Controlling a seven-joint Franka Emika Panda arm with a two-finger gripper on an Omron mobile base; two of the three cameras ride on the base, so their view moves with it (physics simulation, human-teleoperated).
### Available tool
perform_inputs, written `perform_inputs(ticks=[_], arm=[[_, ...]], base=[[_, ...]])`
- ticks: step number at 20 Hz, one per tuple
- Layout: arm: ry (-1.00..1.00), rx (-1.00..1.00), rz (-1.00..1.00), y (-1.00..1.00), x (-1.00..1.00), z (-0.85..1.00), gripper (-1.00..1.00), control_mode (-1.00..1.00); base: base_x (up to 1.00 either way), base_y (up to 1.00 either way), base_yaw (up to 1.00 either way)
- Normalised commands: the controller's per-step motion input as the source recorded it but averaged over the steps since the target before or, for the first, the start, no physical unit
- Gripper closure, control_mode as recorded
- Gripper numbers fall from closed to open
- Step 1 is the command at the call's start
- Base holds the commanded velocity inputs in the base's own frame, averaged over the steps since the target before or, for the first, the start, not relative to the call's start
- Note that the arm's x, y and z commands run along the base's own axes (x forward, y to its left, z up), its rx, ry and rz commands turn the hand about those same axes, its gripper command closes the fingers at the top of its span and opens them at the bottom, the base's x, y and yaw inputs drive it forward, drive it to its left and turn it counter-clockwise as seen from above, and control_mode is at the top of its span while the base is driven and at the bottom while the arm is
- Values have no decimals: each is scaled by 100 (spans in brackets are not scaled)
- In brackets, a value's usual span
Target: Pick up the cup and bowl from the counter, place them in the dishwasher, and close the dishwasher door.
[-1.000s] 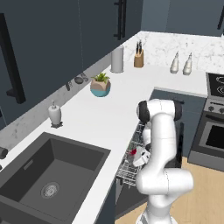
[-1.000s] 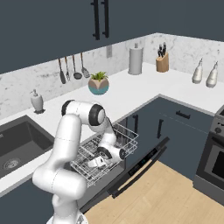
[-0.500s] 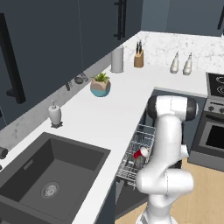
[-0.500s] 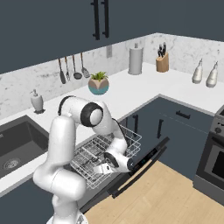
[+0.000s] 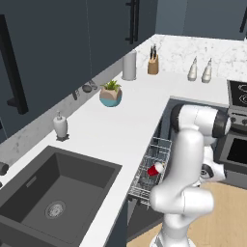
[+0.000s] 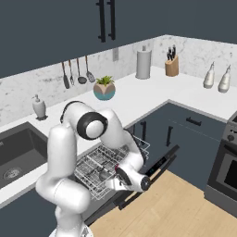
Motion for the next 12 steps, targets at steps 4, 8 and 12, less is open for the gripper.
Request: perform_inputs(ticks=[4,8,12], arm=[[-16,0,-5,-43,-60,100,-100,-100],[-10,0,-5,-69,-21,79,-100,-100],[1,1,-2,-100,4,0,-100,-100]], base=[[0,0,0],[0,0,0],[0,0,0]])
